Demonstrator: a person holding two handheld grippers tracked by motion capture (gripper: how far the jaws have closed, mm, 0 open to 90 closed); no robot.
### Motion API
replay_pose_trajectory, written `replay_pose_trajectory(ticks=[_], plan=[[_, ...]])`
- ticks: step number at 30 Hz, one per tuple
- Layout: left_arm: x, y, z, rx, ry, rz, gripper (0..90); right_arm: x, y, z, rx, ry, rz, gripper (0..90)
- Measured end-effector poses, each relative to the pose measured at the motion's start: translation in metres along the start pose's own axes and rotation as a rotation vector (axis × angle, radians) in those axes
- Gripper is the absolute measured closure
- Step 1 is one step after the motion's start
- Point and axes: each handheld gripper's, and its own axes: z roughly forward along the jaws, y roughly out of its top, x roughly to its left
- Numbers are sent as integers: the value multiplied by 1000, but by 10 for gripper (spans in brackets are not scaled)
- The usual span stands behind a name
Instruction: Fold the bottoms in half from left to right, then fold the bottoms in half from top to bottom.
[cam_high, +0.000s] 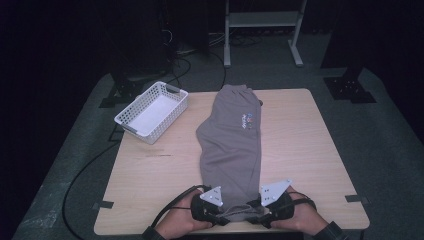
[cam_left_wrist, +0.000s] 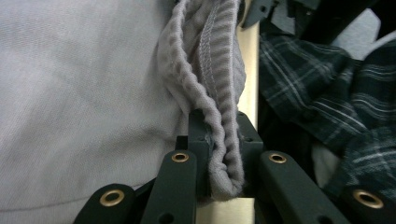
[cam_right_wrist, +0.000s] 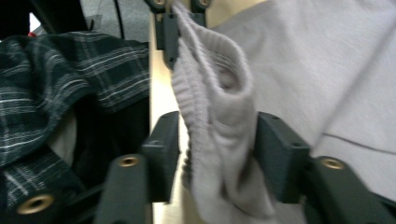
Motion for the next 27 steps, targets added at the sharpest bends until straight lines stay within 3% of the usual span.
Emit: replay_pose_trajectory(ticks=[5,7,9,14,19,27], plan=[[-5,1,4,17,-71,16,802,9,1,9,29,-24,-52,446],[-7,1,4,25,-94,20,802,8,2,12,46,3,-48,640],[-8,1,5,32,-123,17,801,7,2,14,67,21,-40,754],[-12,0,5,64,-174,33,801,13,3,14,94,115,3,819],[-9,6,-6,31,-141,56,797,10,8,8,67,114,14,821],[6,23,-33,-44,-6,65,794,-8,21,-9,-35,5,19,823]])
